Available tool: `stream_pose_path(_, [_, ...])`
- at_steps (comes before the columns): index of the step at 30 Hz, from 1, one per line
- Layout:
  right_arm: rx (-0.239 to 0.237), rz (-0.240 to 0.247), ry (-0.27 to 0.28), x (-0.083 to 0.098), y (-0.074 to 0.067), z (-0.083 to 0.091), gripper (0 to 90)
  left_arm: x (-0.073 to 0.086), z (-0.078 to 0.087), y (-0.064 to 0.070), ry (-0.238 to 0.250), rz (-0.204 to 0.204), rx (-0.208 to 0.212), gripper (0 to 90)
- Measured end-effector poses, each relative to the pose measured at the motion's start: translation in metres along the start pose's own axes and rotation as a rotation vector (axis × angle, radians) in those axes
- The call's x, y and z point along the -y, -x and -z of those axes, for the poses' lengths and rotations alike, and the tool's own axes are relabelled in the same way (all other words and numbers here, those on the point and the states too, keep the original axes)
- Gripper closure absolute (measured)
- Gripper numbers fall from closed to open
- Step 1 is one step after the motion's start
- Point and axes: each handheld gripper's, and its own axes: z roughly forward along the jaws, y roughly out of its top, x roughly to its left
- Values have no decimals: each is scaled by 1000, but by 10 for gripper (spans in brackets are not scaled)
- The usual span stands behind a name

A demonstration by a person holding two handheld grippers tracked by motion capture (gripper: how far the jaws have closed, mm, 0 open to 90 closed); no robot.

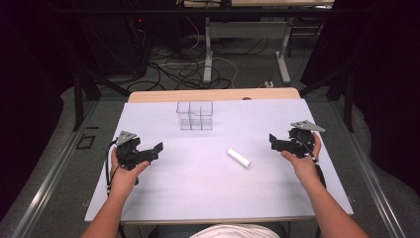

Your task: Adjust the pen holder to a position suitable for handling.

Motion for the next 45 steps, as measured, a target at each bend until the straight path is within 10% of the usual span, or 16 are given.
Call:
stream_pose_path(8, [4,-46,-12,6,7,-1,0,-17,-4,0,26,45,-12,34])
stream_pose_path(45, [-18,-66,-10,9,7,0,0,-132,-42,29,10,-57,-95,288])
